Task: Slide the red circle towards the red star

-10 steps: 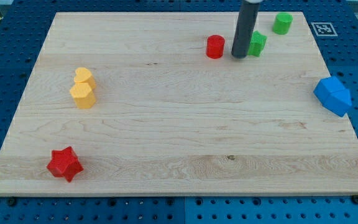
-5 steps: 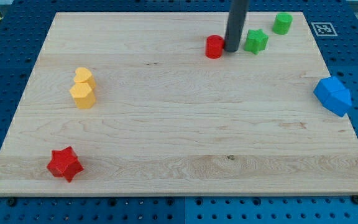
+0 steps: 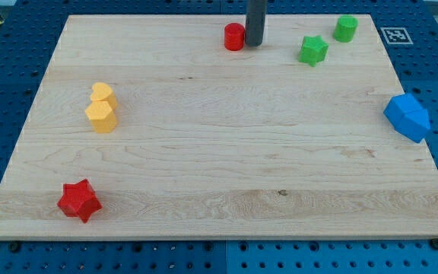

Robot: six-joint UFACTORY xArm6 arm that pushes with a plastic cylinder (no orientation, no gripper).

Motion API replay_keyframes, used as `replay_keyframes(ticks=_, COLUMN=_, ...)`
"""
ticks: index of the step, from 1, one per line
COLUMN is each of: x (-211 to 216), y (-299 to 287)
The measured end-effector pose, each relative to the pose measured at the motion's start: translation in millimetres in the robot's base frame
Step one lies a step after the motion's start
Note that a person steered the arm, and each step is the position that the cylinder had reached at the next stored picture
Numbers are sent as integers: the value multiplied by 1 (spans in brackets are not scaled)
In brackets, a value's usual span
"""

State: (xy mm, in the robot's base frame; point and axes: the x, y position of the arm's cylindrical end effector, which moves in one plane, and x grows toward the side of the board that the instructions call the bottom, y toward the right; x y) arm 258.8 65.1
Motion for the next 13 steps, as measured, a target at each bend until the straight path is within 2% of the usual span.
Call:
replay_keyframes(ticks=1, x=-37, y=22)
replay_keyframes(ticks=2, x=-44, y=3)
replay_keyframes(ticks=4, x=39, y=-38)
replay_keyframes(ticks=5, x=44, y=-40)
replay_keyframes(ticks=7, x=17, y=-77)
replay_keyframes(ticks=9, x=59, y=-99)
replay_keyframes(ticks=10, x=49, y=-119)
replay_keyframes(ticks=11, x=62, y=-134)
replay_keyframes(ticks=13, x=149, y=-123)
